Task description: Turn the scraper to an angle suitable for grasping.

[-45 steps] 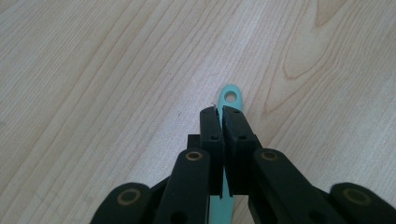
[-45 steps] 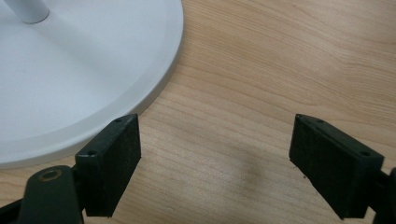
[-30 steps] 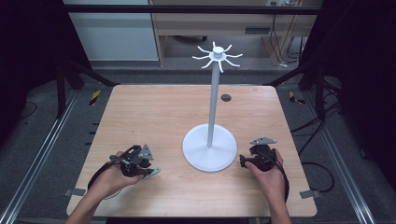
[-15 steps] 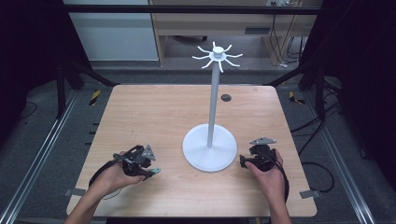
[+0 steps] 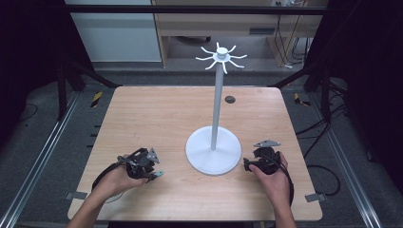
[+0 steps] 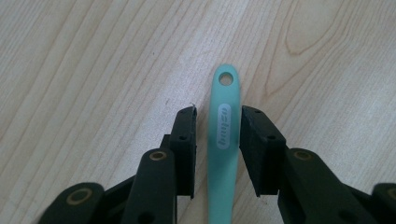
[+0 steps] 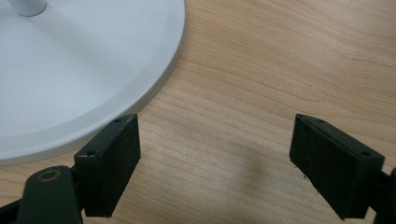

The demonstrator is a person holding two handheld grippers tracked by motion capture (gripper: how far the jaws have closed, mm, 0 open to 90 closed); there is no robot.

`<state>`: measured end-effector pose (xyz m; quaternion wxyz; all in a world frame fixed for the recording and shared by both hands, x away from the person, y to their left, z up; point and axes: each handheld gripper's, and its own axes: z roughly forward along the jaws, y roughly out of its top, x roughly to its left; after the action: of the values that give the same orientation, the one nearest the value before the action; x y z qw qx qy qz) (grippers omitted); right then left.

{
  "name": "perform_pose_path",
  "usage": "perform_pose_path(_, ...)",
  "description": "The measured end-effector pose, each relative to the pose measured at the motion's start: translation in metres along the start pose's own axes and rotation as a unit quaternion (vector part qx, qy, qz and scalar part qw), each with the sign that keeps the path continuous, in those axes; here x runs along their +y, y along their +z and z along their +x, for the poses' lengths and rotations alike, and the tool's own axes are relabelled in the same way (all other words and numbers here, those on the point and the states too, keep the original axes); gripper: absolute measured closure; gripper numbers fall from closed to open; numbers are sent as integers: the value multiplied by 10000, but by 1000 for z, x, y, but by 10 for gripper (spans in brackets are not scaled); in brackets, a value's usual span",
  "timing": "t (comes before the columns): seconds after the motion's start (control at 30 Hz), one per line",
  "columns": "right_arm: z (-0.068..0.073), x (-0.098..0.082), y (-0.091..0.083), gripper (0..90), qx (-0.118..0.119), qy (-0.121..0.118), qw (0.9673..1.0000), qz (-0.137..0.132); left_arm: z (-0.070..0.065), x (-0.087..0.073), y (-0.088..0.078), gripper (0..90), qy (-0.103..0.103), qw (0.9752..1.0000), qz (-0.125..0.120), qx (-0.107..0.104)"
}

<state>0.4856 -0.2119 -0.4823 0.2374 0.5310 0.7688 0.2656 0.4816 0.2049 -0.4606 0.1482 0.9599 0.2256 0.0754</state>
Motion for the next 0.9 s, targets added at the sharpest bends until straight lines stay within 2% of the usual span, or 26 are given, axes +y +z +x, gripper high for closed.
perform_pose_path(0.4,1,0,0,165,-3,-7,10000,16,-2,2,6,702,-21,9999,68,-81)
perform_pose_path(0.63,0,0,0,165,1,-13,10000,23,4,1,6,726,-177,9995,26,-268)
perform_pose_path(0.9,2,0,1,164,16,-29,10000,21,4,0,5,734,-255,9994,-34,-230)
